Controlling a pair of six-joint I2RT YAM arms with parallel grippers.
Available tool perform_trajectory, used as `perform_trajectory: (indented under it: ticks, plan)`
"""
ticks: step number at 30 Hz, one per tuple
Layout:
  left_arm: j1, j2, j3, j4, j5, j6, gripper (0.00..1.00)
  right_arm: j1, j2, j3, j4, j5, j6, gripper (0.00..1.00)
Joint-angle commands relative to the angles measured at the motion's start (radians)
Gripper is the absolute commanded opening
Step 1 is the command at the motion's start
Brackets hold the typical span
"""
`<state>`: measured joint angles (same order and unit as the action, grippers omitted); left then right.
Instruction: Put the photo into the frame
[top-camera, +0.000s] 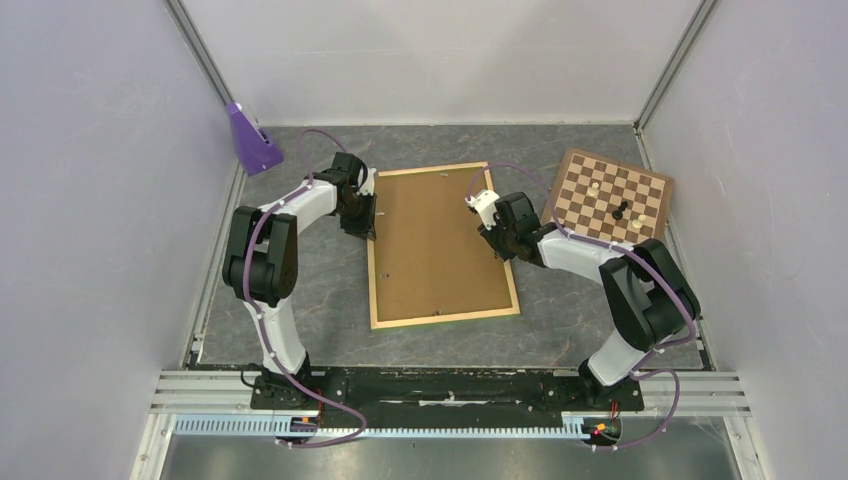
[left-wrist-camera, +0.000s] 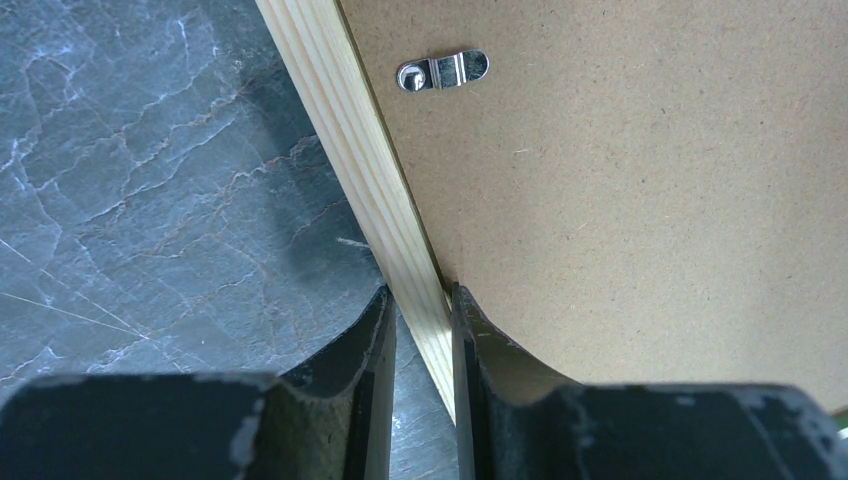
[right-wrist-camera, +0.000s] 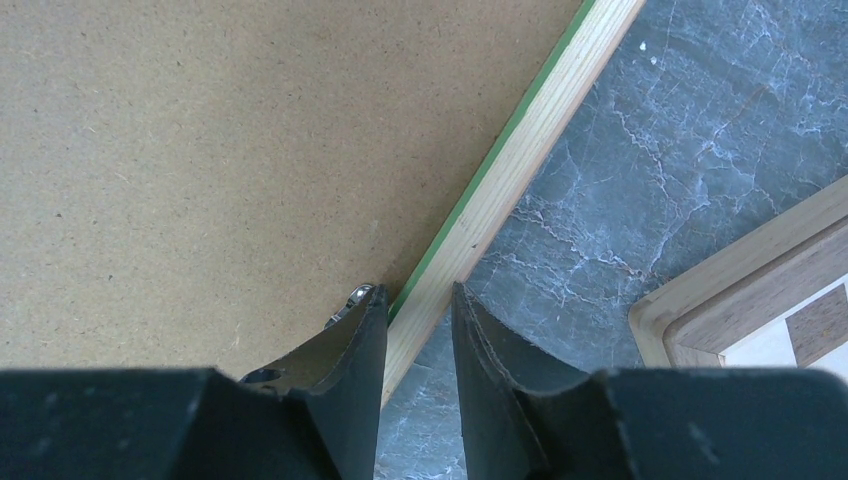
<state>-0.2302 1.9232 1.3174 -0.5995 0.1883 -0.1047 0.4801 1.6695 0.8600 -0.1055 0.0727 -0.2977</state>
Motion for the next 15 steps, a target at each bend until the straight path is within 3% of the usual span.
perform_trajectory:
  ticks: [1, 10, 15]
  plan:
    - [0.008, -0.061, 0.023, -0.006, -0.002, 0.077, 0.02, -0.014, 0.127, -0.093, -0.105, -0.009, 0.007, 0.32]
    - [0.008, -0.062, 0.025, -0.006, -0.004, 0.077, 0.02, -0.036, 0.027, -0.018, -0.109, 0.045, 0.016, 0.46]
    - [0.008, -0.063, 0.025, -0.006, -0.004, 0.076, 0.02, -0.087, -0.039, 0.025, -0.105, 0.019, 0.06, 0.47]
